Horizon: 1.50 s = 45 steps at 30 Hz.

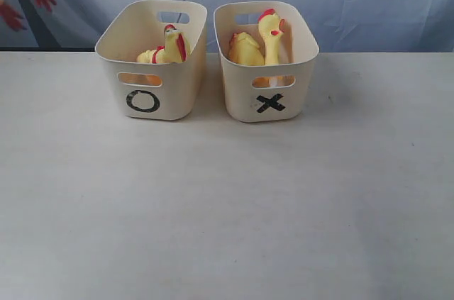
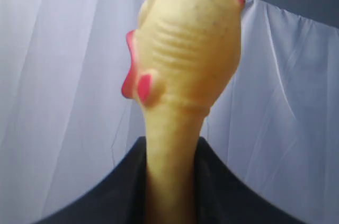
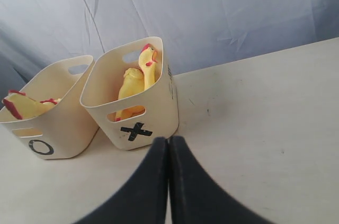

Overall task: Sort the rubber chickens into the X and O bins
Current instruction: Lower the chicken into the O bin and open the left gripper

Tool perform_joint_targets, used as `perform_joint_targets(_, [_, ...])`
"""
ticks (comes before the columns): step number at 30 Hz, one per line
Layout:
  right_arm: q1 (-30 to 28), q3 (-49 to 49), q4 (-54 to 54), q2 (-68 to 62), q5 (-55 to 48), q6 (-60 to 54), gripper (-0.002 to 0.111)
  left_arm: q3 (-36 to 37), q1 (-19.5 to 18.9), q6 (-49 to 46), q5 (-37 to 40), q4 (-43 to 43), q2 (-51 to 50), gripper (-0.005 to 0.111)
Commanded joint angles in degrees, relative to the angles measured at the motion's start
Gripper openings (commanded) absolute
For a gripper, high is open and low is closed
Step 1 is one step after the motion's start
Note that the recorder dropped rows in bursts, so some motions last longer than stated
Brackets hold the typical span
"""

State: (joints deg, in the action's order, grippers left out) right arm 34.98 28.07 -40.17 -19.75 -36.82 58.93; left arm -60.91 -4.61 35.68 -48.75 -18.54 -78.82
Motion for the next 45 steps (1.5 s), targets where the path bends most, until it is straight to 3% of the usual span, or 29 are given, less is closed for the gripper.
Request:
perform_joint_targets(1, [-0.05,-0.09,-0.62,0.32,0.74,-0.33,0.000,-0.10,-0.45,3.57,-18.62,8.73,-10.17,0.000])
perform_joint_targets(11, [-0.05,-0.09,-0.61,0.32,1.60,-0.33,0.000,-5.35,-0.45,12.87,-21.22,14.06,-26.26,0.000])
perform_joint_targets(26, [-0.05,-0.09,-0.83,0.32,2.78,-0.33,0.000,-16.37,0.17,11.66,-21.22,8.84,-28.99,0.000])
perform_joint_targets(36, [-0.05,-0.09,-0.83,0.32,3.04,-0.33,0.000,-22.55,0.17,19.97,-21.22,8.68,-37.07,0.000])
perform_joint_targets(45, [-0.05,-0.09,-0.83,0.32,3.33,-0.33,0.000,-27.43,1.92,21.13,-21.22,7.48,-41.35,0.000])
